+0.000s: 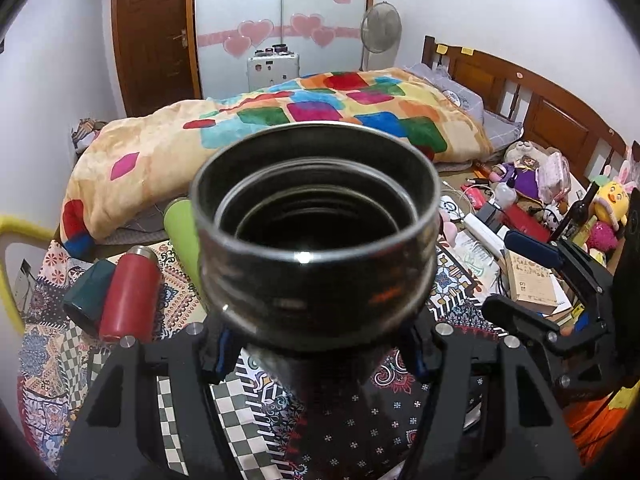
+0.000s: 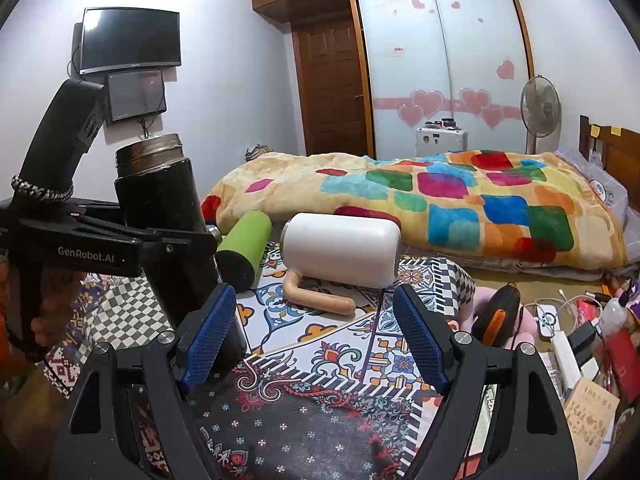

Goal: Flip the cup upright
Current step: 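Lower the upright black thermos onto the cloth and open the right tool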

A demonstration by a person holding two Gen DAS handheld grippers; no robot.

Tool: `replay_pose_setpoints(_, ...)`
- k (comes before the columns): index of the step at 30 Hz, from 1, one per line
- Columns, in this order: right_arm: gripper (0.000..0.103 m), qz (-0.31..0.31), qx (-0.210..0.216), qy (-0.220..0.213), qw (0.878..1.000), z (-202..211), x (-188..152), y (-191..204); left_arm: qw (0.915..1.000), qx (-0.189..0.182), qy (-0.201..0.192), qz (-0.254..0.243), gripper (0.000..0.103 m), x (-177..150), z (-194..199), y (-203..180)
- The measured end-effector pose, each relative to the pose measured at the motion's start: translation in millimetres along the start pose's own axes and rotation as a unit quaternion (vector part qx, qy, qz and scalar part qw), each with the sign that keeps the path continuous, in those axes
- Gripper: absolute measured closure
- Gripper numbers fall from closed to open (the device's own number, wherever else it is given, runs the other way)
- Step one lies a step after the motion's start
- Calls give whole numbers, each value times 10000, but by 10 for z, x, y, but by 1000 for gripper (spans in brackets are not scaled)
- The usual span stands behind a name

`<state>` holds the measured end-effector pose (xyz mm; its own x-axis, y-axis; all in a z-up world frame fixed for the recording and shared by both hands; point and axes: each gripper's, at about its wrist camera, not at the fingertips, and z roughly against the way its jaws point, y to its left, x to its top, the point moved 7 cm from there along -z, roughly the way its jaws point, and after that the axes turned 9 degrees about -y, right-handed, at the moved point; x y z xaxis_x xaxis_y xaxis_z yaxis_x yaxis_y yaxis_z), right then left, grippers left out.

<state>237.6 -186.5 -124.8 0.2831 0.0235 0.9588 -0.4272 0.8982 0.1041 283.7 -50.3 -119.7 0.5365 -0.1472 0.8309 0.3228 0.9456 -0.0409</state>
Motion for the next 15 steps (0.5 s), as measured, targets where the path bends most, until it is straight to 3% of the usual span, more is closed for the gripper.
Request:
replay_pose_setpoints(7,24,40,-26,-155,9999,160,185,77,9993,-75,-337,162,39,27,380,34)
replay_pose_setpoints(15,23,149,-31,-681,9976,636,533,381,9906,186,-1356,37,37,121,1232,-26)
